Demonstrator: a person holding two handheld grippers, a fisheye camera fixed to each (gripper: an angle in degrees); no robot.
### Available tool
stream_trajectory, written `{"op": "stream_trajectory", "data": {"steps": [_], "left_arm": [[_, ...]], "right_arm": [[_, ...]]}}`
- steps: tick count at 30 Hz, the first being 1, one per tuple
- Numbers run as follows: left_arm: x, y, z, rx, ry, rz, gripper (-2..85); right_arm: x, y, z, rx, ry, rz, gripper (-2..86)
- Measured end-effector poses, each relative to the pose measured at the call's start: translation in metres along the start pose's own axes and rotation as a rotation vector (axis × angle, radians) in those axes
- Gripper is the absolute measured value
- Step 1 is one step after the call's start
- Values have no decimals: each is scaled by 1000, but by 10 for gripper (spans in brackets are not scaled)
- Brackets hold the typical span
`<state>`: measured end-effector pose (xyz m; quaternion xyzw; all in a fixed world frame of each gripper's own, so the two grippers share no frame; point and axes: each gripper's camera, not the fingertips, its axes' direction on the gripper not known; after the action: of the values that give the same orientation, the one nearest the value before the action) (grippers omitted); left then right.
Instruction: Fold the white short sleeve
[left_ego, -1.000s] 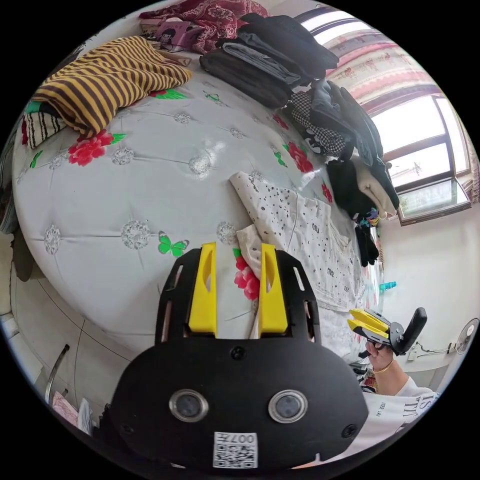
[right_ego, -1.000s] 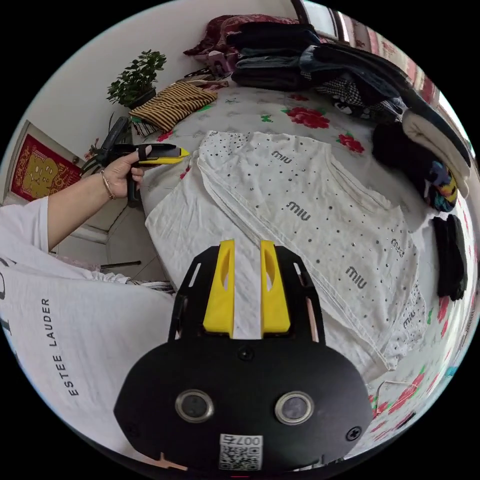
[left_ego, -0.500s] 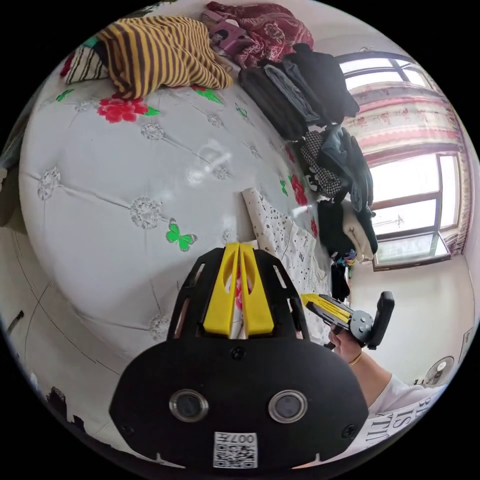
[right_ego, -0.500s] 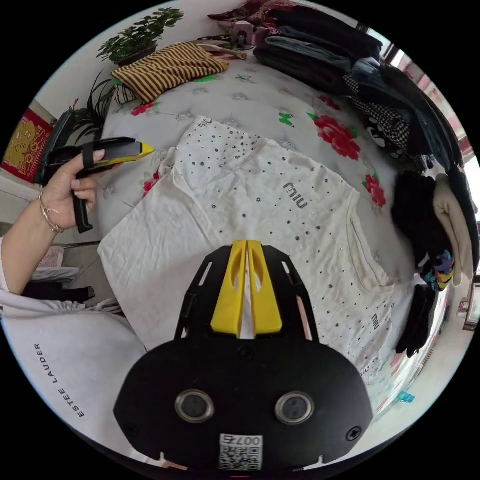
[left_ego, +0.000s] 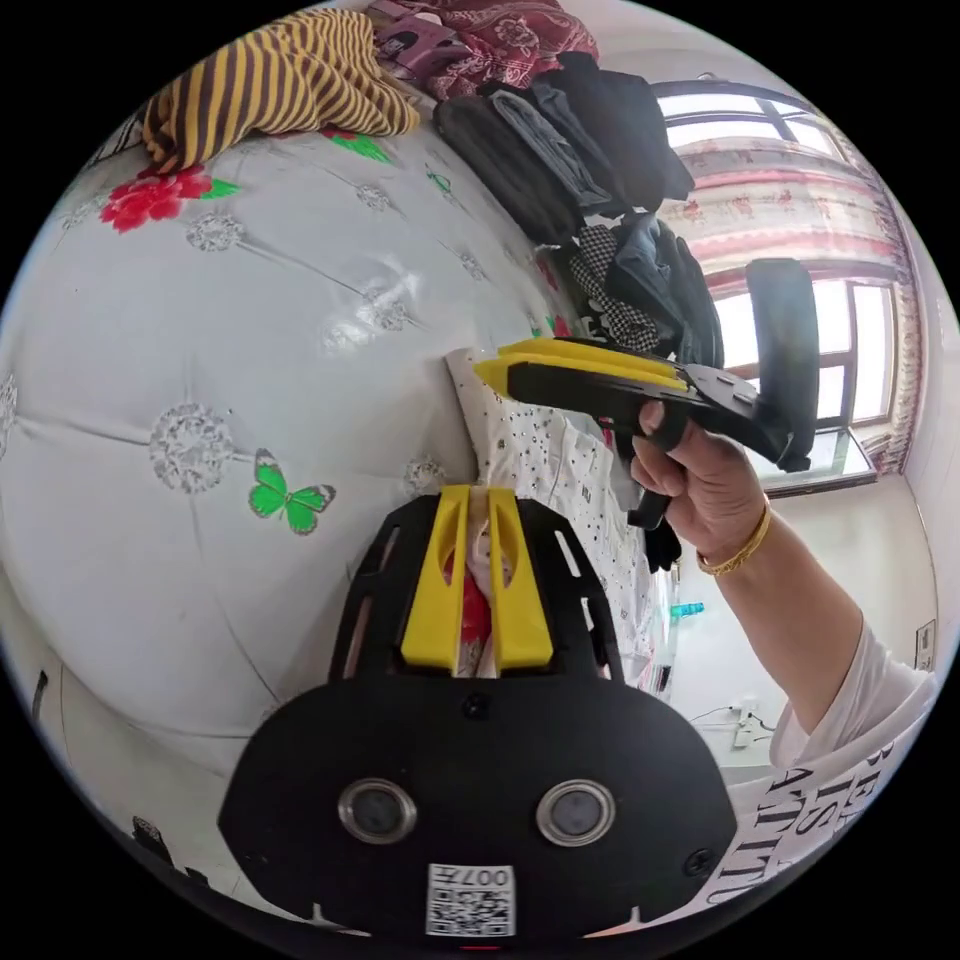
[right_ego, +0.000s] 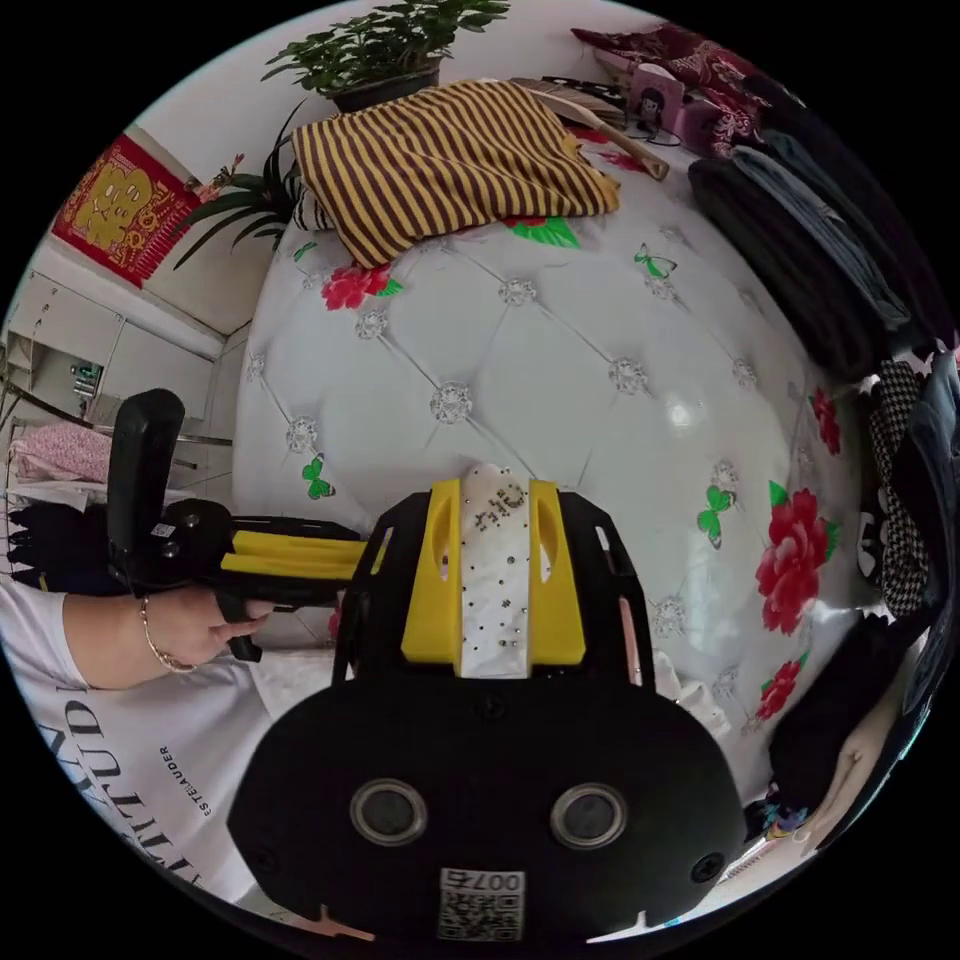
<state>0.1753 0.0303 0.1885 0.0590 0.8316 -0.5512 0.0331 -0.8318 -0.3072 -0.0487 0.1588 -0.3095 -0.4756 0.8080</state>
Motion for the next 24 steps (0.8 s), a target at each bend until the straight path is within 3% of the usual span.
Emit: {"op": "stream_trajectory", "data": {"steps": [2,7,11,17,19,24], "left_arm": [[-13,6,-7,35,49,-34,8],[-58,48,-53,222,224,-167,-2],[-72,79,-63,308,370,-182,-3],[-14,110,-51,243,298,249,-2],[18,130,-36,152,191,492,-1],[51,173,10,5,1,755,1]], "right_arm": [[1,5,1,14,43,1,30],[35,69,-71,299,-124,34,9],[55,135,-98,411,-222,59,11],[77,213,-70,290,-255,233,37],[79,232,-74,318,-293,262,48],[75,239,-75,329,-344,223,59]]}}
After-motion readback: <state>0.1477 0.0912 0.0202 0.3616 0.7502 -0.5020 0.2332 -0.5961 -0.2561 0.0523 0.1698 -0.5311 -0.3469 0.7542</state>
